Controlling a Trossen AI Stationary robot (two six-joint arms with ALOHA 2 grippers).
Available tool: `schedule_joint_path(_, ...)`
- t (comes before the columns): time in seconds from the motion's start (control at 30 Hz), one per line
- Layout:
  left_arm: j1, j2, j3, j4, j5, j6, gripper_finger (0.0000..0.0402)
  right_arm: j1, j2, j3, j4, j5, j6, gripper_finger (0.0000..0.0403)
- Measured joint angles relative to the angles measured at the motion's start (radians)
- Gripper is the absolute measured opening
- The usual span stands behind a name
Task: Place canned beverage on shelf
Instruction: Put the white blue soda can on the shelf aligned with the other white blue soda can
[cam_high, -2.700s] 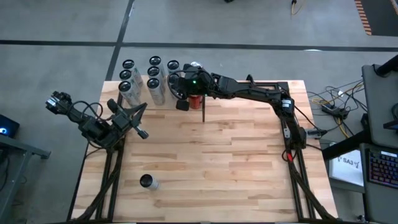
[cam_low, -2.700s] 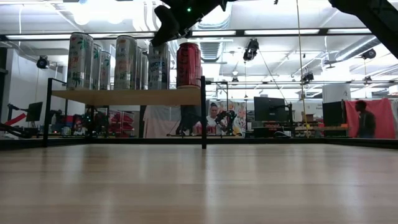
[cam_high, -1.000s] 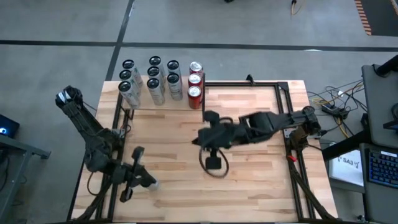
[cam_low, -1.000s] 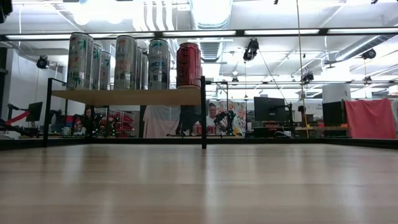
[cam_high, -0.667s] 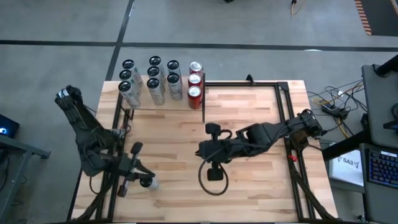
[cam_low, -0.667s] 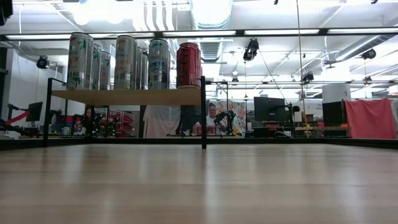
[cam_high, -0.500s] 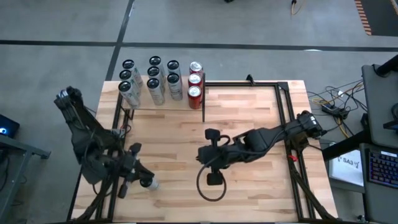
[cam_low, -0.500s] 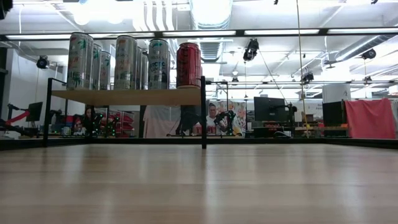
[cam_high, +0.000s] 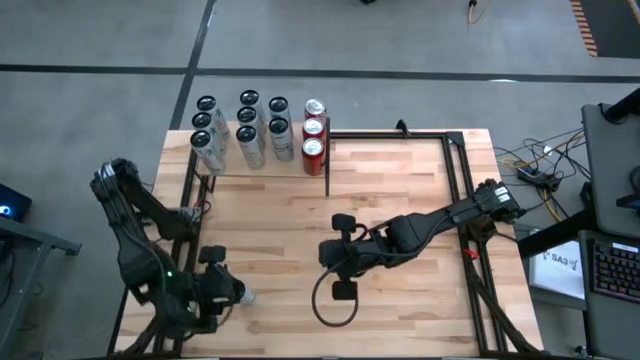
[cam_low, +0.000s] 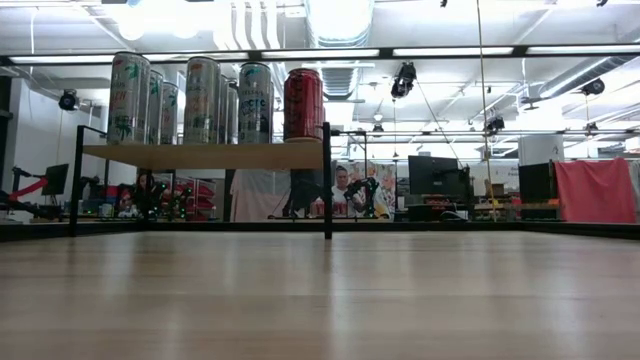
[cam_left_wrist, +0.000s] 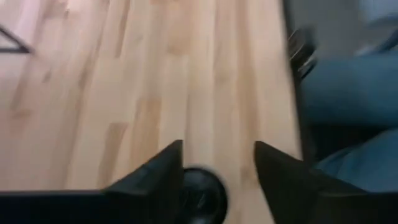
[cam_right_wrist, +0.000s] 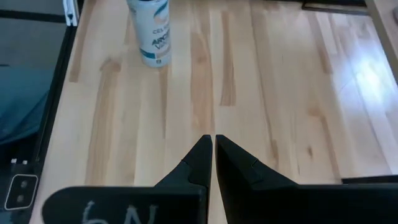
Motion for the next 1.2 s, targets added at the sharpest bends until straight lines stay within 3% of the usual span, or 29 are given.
schedule_joint_path(0.2, 0.000, 0.126, 0.099, -0.231, 0.066, -0.052, 0.0286, 0.009, -0.003, -0.039, -0.001, -0.005, 0.043, 0.0012)
schedule_joint_path(0.37, 0.000, 0.170, 0.112, -0.291, 0.108, -0.098, 0.0339, 0.028, -0.003, -0.052, 0.000, -0.011, 0.079, 0.0012)
schedule_joint_path(0.73, -0.001, 0.156, 0.083, -0.261, 0.104, -0.083, 0.0339, 0.080, -0.003, -0.069, -0.004, -0.019, 0.159, 0.0012)
schedule_joint_path(1.2, 0.000, 0.151, -0.091, -0.052, 0.101, -0.038, 0.0338, 0.107, -0.003, -0.117, 0.021, -0.018, 0.256, 0.0012)
